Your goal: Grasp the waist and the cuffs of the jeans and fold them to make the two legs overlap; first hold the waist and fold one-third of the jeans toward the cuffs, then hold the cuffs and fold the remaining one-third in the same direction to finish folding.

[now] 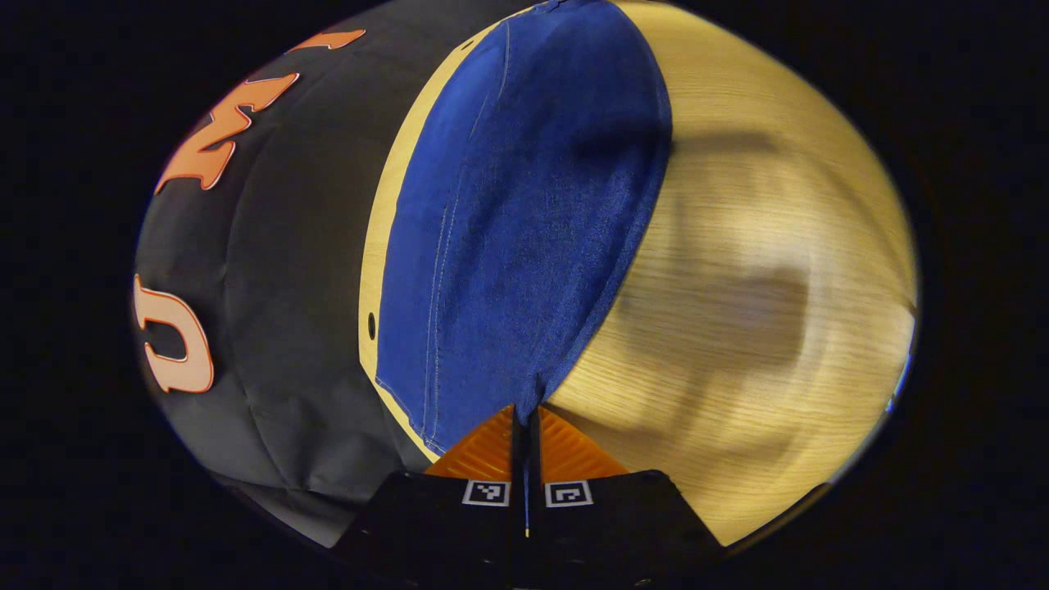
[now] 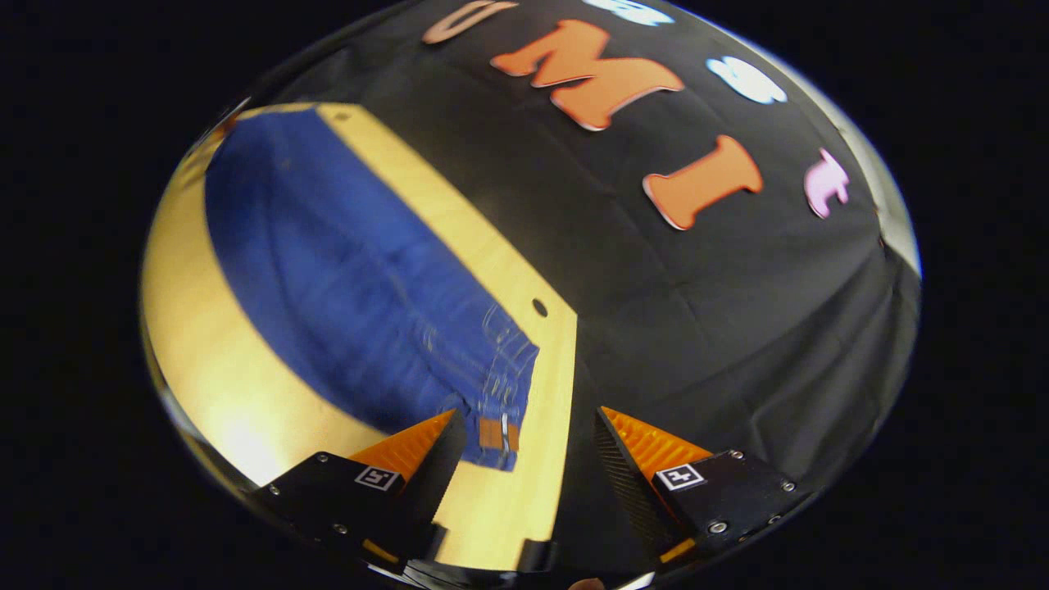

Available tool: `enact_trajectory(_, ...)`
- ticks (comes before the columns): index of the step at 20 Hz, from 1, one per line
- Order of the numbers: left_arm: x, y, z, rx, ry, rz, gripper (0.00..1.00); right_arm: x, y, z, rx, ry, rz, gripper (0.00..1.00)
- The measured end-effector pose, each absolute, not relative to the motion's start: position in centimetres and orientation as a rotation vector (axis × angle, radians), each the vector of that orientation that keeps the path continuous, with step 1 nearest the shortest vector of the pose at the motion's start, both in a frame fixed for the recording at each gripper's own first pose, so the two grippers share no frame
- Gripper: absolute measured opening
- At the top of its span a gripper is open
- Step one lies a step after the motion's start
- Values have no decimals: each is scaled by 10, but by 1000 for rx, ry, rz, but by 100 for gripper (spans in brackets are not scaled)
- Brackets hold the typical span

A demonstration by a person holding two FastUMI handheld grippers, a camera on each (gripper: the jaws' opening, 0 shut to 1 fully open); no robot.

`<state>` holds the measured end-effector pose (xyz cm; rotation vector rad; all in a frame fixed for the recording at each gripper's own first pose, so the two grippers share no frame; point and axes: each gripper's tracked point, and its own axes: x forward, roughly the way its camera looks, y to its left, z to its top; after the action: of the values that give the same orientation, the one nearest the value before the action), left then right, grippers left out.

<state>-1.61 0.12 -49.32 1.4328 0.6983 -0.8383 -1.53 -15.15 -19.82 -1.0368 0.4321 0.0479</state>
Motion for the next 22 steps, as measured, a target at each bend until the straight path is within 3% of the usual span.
enact_trajectory(4,-16,2,-496,1432,726,-831,1,-33,-164,-241,-1411,471,232,98)
enact_trajectory(6,-16,4,-496,1439,727,-823,4,-40,-162,-262,-1472,504,321,98)
enact_trajectory(15,-16,3,-496,1460,740,-800,1,-3,-158,-306,-1603,508,461,98)
enact_trajectory(22,-15,2,-495,1474,738,-804,1,30,-152,-306,-1640,460,459,94)
